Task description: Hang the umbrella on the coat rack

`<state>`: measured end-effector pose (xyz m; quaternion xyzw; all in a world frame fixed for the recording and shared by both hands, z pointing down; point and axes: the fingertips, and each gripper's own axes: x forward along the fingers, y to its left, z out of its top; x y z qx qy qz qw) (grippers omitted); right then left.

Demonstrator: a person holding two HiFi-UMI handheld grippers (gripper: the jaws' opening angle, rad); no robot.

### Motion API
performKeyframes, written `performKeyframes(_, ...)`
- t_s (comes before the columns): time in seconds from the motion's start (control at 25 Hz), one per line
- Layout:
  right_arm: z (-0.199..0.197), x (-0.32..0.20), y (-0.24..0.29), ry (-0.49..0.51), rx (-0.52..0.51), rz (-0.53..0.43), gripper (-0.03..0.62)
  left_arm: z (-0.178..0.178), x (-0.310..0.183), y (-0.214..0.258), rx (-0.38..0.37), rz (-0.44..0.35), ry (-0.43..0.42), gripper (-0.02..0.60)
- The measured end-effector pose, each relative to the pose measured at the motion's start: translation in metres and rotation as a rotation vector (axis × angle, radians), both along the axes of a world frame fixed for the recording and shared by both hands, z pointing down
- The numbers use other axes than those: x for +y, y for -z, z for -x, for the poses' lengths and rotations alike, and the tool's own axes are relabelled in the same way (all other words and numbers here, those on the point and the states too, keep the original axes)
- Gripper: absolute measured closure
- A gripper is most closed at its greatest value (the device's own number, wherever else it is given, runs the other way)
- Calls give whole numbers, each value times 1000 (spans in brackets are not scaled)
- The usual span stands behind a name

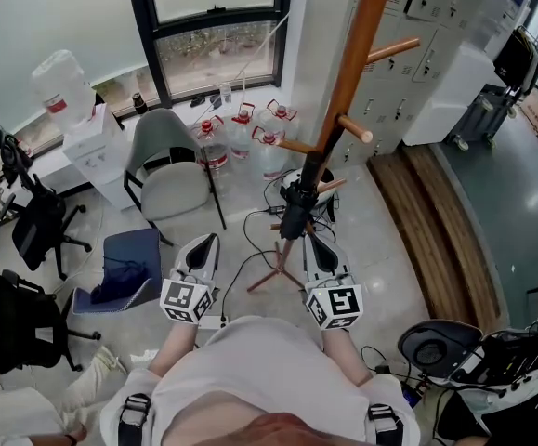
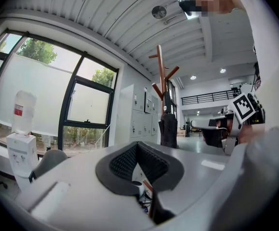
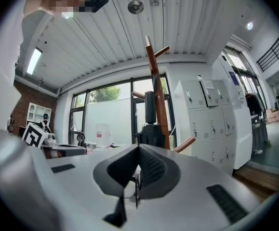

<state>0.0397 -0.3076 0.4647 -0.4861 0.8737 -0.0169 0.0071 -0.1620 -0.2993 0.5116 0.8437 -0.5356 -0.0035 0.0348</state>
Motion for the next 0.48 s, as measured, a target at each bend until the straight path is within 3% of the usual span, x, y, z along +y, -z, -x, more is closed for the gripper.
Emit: performKeyframes(0.48,-4,0,-5,-1,-28,28,586,0,2,0,-1,2,-9,572)
